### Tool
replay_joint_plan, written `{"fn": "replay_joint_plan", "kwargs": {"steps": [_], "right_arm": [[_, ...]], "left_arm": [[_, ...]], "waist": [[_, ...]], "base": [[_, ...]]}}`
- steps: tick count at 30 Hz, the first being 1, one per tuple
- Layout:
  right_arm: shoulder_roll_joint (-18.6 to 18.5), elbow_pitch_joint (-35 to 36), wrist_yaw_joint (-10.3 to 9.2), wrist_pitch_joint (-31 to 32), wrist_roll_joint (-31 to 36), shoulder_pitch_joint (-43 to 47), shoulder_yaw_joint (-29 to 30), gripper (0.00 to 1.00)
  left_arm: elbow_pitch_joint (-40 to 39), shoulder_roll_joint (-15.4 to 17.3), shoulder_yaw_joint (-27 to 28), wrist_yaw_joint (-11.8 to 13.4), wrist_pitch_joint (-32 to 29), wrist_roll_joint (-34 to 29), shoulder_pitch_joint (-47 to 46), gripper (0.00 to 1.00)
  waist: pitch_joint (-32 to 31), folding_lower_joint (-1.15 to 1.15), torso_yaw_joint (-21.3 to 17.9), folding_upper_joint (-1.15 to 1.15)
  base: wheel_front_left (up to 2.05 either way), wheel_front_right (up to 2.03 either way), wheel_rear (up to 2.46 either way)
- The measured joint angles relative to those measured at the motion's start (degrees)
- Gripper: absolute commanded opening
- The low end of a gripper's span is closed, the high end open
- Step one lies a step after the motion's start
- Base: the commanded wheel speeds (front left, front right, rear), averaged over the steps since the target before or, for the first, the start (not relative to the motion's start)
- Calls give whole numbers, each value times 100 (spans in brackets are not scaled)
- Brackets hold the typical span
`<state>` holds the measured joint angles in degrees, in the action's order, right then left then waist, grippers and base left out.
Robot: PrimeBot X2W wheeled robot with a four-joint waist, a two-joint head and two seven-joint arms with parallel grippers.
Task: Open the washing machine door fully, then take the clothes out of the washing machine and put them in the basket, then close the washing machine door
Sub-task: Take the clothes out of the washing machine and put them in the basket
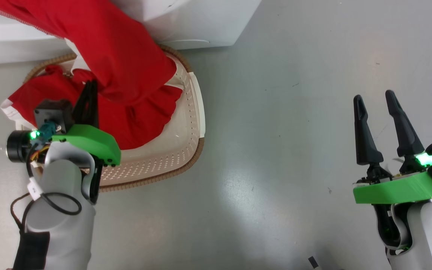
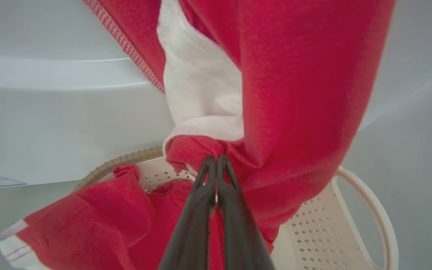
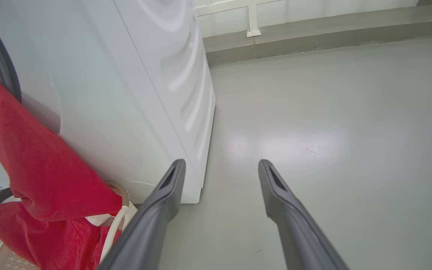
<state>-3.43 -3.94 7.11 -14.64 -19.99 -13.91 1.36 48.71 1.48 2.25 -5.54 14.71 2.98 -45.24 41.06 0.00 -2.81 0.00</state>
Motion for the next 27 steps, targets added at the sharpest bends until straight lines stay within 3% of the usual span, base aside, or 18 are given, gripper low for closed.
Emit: {"fn": "replay_joint_plan", "kwargs": {"steps": [3,4,5,7,9,10,27], "right_arm": [[-4,9,0,0,1,-53,-1,100],[-5,9,0,0,1,-53,0,100],[-8,8,0,0,9,-51,3,100],[-8,8,0,0,47,-51,3,100],[-8,8,0,0,49,-51,7,100],[-9,8,0,0,49,-51,10,100],[-27,1,0,0,52,-45,109,100]], "left_arm": [[40,1,25,0,0,1,-75,25],[36,1,34,0,0,1,-90,31],[34,1,38,-2,0,1,-90,44],[-9,0,57,-3,0,3,-90,52],[-79,0,70,-12,0,5,-83,89],[-148,-2,79,-13,0,11,-75,98],[-1373,-20,66,-114,0,174,529,100]], "waist": [[9,0,5,0],[8,0,11,0],[1,0,24,0],[-10,0,40,0],[-25,0,58,0],[-33,0,68,0],[-267,0,214,0]], "base": [[0,0,0],[0,0,0],[0,0,0],[0,0,0],[0,0,0],[0,0,0],[0,0,0]]}}
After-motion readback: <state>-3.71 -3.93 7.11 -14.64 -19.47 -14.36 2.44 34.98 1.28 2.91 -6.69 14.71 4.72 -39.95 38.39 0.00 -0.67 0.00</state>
